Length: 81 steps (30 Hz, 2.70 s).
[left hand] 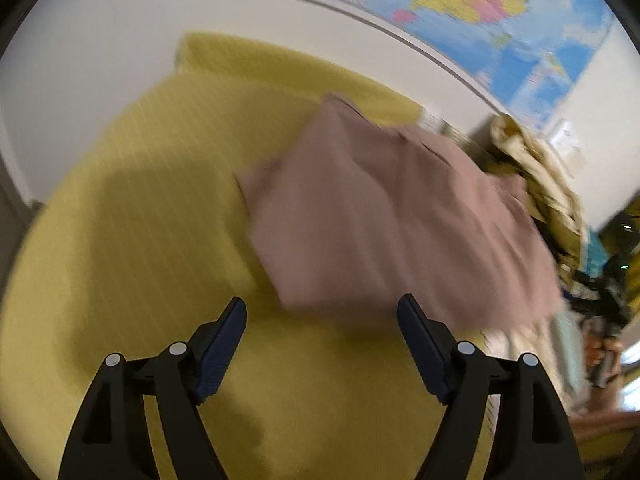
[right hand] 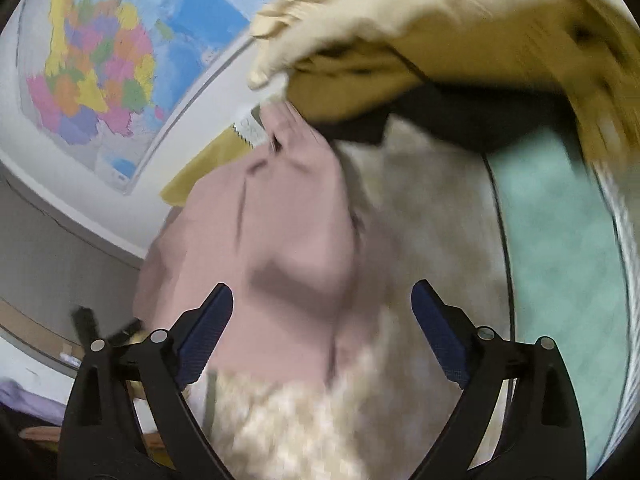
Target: Fold large clothes
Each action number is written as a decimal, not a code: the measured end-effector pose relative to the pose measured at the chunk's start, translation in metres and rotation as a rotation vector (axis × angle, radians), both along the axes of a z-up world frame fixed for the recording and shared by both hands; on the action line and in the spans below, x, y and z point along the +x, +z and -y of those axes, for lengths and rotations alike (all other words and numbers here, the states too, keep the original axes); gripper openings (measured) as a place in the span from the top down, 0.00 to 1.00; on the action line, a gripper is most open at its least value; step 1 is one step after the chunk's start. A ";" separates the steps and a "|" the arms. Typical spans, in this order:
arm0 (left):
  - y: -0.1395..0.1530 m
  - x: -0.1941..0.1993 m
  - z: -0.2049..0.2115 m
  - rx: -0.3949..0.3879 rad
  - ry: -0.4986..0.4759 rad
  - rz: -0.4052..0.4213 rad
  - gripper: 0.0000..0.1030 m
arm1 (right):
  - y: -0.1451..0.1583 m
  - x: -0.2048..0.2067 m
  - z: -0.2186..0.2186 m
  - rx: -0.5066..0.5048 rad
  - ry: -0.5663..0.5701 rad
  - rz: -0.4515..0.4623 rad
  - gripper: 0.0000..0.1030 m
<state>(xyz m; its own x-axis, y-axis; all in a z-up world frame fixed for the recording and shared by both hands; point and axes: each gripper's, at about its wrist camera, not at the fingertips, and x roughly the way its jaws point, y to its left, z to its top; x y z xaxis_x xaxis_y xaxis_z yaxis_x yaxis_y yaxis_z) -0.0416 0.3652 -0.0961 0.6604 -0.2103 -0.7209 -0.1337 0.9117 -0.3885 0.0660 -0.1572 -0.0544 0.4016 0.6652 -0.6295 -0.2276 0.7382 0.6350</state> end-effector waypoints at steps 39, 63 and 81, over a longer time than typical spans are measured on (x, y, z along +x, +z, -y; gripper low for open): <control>-0.007 0.120 0.056 -0.100 0.044 0.037 0.48 | -0.030 0.072 -0.111 0.167 0.048 -0.050 0.54; 0.080 0.164 0.028 0.074 0.065 0.138 0.93 | 0.077 0.094 -0.198 0.095 0.185 0.236 0.83; 0.006 0.135 -0.174 0.073 0.482 0.022 0.87 | -0.005 0.140 -0.416 0.028 0.517 0.053 0.47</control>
<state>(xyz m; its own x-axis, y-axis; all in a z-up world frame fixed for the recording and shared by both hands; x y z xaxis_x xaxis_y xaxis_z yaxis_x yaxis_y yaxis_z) 0.0930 0.5395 -0.0897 0.6853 0.1731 -0.7074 -0.5396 0.7730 -0.3336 0.2063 0.2584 -0.0594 0.0463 0.8016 -0.5960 -0.5904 0.5033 0.6310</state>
